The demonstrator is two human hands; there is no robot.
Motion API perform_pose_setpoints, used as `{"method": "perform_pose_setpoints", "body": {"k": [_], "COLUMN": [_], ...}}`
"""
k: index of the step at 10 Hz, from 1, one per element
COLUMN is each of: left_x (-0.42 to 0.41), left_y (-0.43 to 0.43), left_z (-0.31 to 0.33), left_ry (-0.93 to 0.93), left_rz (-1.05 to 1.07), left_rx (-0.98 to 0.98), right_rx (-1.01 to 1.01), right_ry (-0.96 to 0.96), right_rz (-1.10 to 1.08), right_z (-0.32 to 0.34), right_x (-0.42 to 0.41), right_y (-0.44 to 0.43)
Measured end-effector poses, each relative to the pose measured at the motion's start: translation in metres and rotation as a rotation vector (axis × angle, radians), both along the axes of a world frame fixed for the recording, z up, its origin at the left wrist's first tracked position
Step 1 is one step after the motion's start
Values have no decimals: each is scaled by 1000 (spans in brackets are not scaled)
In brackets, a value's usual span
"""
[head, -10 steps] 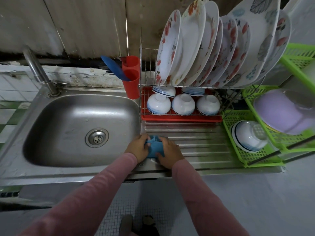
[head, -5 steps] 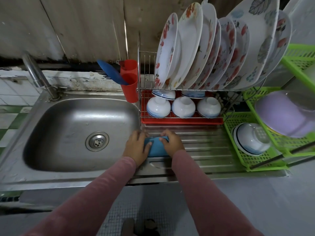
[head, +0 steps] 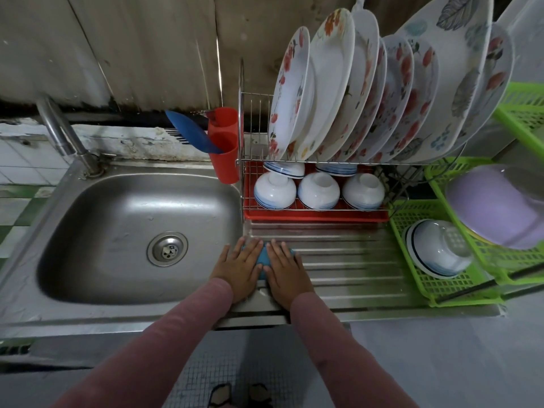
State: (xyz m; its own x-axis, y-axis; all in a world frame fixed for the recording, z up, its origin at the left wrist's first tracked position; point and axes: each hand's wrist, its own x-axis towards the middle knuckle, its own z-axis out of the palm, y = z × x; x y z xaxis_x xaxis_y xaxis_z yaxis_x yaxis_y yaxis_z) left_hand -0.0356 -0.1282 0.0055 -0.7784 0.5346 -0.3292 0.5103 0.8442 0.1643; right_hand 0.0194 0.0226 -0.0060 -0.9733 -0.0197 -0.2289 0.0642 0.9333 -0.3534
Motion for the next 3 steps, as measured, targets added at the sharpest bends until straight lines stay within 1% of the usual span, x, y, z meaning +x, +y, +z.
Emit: {"method": "perform_pose_setpoints", "body": {"k": [1,2,3], "left_x": [0,4,38], "left_y": [1,0,-18], "left_z": [-1,-3,-17], "left_ry": [-4,-29,66], "left_rz": [19,96,158], "left_rx": [44,144,400], "right_rx": [32,-5,-131], "right_ry": [-42,-16,170], "right_rz": [24,3,-54], "right_z": [6,16,25], "right_x": [0,-2,22], "right_y": [0,1,-4]}}
